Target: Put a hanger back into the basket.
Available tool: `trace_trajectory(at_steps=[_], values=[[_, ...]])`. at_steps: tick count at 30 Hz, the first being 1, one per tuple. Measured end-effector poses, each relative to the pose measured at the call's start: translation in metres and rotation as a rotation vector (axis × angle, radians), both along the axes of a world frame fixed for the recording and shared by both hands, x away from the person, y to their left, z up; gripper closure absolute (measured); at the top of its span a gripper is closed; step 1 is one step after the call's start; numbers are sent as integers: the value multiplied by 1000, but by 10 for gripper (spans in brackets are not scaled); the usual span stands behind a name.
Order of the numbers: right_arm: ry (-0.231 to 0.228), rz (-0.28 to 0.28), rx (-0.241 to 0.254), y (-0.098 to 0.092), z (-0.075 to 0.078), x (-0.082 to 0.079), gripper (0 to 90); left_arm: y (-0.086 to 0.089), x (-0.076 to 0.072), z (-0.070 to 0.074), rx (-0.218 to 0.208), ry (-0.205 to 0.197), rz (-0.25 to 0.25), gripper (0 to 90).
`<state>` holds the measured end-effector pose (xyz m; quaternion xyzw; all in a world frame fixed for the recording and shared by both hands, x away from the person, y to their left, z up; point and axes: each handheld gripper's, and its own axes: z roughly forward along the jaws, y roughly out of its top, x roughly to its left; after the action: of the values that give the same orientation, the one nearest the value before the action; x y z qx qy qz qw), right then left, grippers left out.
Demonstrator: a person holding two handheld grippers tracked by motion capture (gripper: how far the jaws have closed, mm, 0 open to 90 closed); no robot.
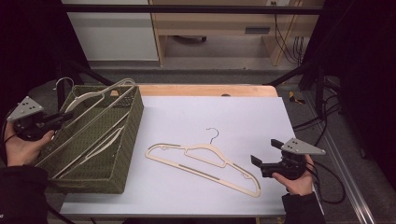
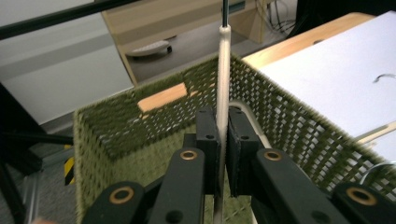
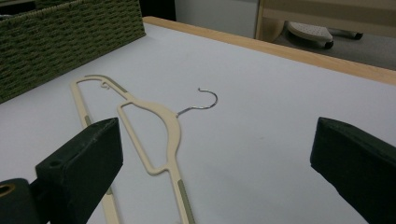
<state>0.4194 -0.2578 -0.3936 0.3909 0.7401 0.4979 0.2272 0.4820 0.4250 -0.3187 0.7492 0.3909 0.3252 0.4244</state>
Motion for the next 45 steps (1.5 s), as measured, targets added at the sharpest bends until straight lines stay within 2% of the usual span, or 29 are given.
trace_trajectory(at_steps=[6, 8, 9, 10, 17, 22, 26, 28, 29, 31, 32, 34, 37, 42, 45], values=[[1, 2, -1, 0, 0, 0, 30, 1, 1, -11, 42, 36, 0, 843], [3, 2, -2, 0, 0, 0, 30, 0, 2, -21, 69, 46, 8, 843], [3, 3, -2, 0, 0, 0, 30, 0, 2, -21, 69, 46, 8, 843], [3, 3, -2, 0, 0, 0, 30, 0, 2, -28, 73, 49, 14, 843], [6, 3, -2, 1, -1, 0, 32, 1, 5, -56, 88, 71, 33, 842], [4, 8, -11, 1, -1, 0, 34, 2, 5, -65, 85, 78, 34, 843], [3, 9, -7, 1, -1, 0, 36, 3, 3, -70, 80, 111, 16, 842], [1, 6, -3, 1, -1, 0, 37, 3, 3, -71, 98, 149, -2, 842], [1, 7, -2, 1, -1, 0, 39, 2, 3, -73, 122, 168, -7, 843], [1, 7, -2, 1, -1, 0, 39, 1, 3, -74, 119, 178, -21, 837], [3, 12, -5, 1, -1, 0, 39, 0, 2, -74, 127, 196, -49, 831], [6, 7, -3, 2, -1, 0, 39, -4, 1, -74, 141, 213, -65, 820], [4, 10, -4, 2, -1, -1, 40, -8, 1, -75, 162, 236, -94, 779], [5, 11, -4, 2, -1, -1, 41, -14, 0, -79, 167, 275, -133, 682], [5, 12, -4, 3, -1, 0, 41, -18, -1, -81, 192, 288, -148, 615]])
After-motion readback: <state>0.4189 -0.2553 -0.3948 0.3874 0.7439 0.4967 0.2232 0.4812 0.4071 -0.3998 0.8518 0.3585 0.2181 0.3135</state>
